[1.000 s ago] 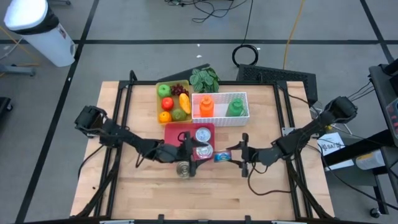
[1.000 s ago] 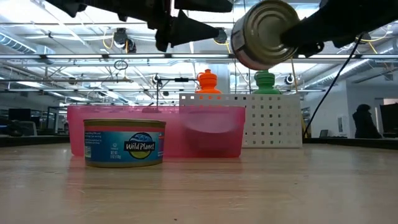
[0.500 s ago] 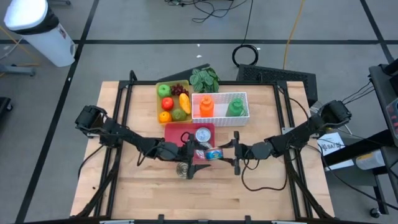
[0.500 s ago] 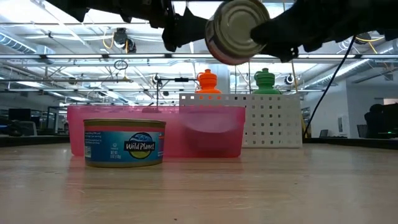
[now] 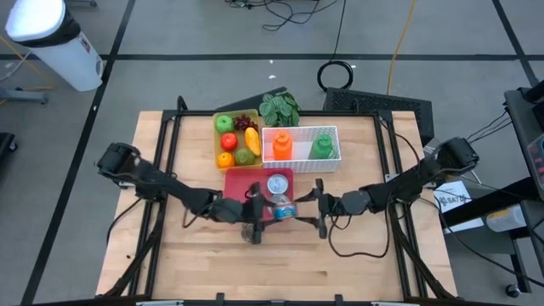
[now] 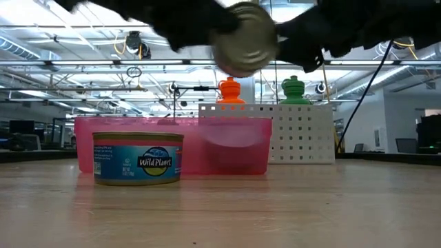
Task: Pick & Place Food Item
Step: Put the bottom blue pink tuna can in the pink bin
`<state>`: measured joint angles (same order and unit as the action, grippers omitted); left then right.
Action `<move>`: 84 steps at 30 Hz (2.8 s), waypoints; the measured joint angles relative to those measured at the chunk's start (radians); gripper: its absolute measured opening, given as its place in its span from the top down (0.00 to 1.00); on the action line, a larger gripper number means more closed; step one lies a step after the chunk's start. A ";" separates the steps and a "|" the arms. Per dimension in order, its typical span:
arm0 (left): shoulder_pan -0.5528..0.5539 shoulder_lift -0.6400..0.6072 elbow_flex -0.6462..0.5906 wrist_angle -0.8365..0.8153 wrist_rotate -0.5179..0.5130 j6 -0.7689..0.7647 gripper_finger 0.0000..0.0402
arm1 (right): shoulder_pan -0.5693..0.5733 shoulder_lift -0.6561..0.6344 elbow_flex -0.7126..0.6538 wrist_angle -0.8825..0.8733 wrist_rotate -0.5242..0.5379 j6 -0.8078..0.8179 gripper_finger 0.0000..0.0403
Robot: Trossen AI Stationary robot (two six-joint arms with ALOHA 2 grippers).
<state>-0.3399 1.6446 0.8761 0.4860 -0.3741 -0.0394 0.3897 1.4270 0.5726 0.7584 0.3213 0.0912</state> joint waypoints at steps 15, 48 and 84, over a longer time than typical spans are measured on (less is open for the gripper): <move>-0.120 -0.163 -0.002 -1.125 -0.461 -0.544 0.52 | -0.005 -0.078 0.001 -0.136 -0.009 0.047 0.06; 0.045 0.024 -0.002 -0.889 -0.201 -0.400 0.26 | -0.013 -0.078 0.000 -0.150 -0.006 0.054 0.06; 0.028 0.024 -0.003 -0.822 -0.429 0.318 0.51 | -0.013 -0.078 -0.001 -0.178 -0.006 0.050 0.06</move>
<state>-0.3117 1.6688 0.8730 -0.3357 -0.8027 0.2785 0.3763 1.3491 0.5720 0.5808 0.3157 0.1413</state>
